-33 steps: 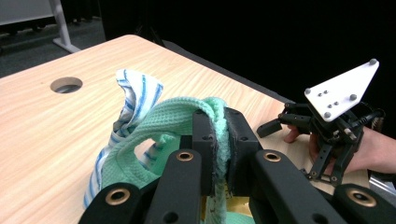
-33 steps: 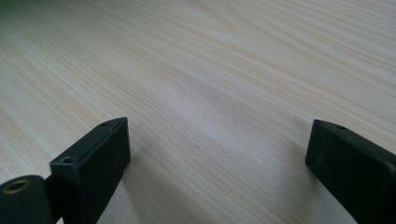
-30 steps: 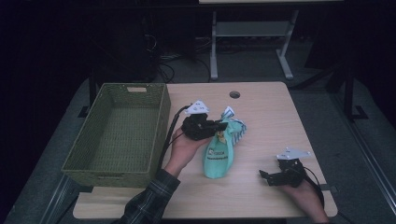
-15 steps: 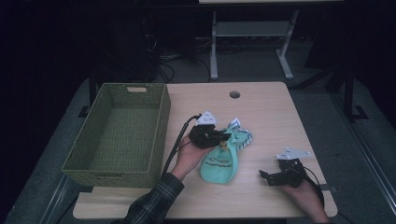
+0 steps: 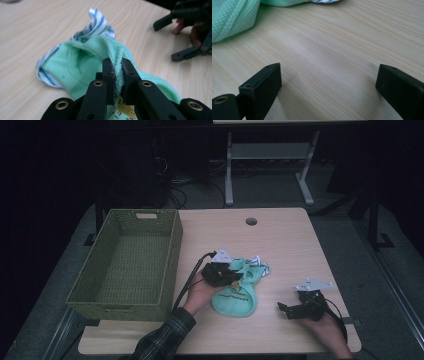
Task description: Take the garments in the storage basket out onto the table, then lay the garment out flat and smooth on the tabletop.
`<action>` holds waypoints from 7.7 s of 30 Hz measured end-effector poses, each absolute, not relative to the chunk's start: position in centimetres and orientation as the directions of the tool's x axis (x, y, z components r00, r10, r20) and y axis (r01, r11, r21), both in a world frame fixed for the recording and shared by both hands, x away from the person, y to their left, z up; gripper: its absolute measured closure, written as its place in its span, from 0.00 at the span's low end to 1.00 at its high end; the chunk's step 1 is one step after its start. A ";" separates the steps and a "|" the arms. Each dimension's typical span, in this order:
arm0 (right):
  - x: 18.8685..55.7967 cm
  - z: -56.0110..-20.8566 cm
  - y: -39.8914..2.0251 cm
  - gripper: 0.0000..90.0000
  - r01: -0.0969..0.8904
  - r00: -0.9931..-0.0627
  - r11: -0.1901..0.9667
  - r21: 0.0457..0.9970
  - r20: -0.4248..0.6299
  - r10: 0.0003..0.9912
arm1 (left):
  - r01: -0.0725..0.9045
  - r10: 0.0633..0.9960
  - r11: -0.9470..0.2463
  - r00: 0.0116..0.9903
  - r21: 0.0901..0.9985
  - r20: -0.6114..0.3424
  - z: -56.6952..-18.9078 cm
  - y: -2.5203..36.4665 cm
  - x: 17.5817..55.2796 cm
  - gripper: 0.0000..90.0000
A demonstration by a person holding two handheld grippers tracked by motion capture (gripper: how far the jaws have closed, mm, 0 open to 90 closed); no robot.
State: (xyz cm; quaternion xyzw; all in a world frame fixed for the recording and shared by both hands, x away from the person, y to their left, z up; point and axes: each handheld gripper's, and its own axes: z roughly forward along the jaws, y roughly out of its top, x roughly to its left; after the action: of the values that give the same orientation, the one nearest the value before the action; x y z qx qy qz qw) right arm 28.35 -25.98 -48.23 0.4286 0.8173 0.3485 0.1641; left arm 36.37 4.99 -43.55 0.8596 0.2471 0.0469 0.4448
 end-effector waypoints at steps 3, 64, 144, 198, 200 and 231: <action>28.3 -48.2 -26.0 0.07 0.587 -0.579 0.390 0.710 0.031 0.815 | 0.384 0.461 -0.509 0.877 0.770 -0.133 -44.4 4.8 36.5 0.91; 28.3 -48.2 -26.0 0.07 0.582 -0.585 0.393 0.712 0.030 0.811 | 0.419 0.474 -0.676 0.877 0.606 -0.079 -45.8 9.2 30.8 0.99; 39.6 -47.2 -20.0 0.97 0.598 -0.661 0.409 0.690 0.135 0.738 | 0.441 0.453 -0.680 0.881 0.585 -0.137 -45.7 9.4 31.4 0.99; 33.6 -44.1 -24.5 1.00 0.571 -0.647 0.368 0.733 0.127 0.752 | 0.433 0.431 -0.674 0.888 0.598 -0.157 -45.2 9.0 30.9 0.87; 33.0 -44.2 -24.2 1.00 0.572 -0.659 0.384 0.725 0.127 0.742 | 0.417 0.417 -0.682 0.897 0.601 -0.149 -44.9 8.9 30.7 0.85; 29.6 -46.6 -20.0 1.00 0.549 -0.755 0.519 0.655 0.122 0.644 | 0.374 0.469 -0.645 0.882 0.667 -0.040 -42.0 4.4 38.1 0.69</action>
State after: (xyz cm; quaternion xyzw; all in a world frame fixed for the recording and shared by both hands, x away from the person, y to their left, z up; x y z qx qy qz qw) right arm 29.55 -20.03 -46.57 0.3434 0.8690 0.3498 0.0678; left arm 38.10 4.36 -42.05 0.9043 0.2331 0.0683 0.3510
